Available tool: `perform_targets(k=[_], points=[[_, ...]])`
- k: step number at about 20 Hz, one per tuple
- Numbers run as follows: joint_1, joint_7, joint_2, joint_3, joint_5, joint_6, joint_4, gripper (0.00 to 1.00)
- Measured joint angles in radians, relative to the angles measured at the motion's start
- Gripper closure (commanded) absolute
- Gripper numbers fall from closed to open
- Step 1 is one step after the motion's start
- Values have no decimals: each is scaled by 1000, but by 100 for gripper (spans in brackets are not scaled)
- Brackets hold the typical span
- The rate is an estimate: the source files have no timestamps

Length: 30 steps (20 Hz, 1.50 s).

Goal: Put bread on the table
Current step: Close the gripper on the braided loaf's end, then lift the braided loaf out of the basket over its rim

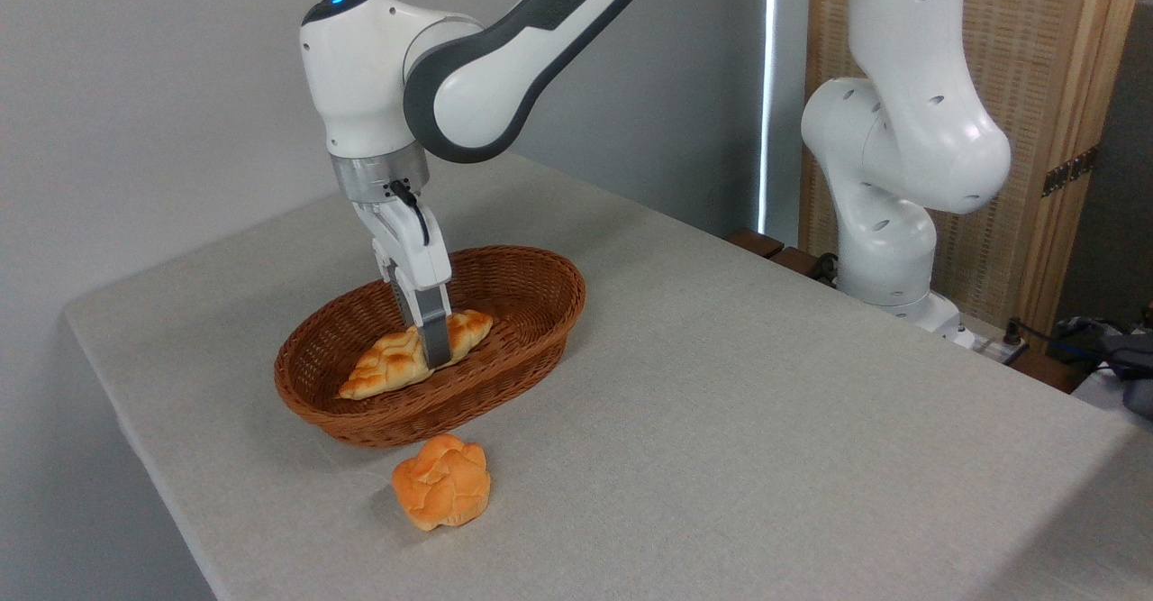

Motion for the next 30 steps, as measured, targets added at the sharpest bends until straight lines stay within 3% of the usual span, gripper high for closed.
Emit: perform_targets(k=[11,18,25,30], points=[[3,-3,-18,2,-11,-4,25,61],[8,-3,-69,25,-29,-102,65,61],[10,9,-182,110,-29,-222,69,60],[13,166,-330,249,-29,-314,-13,60]])
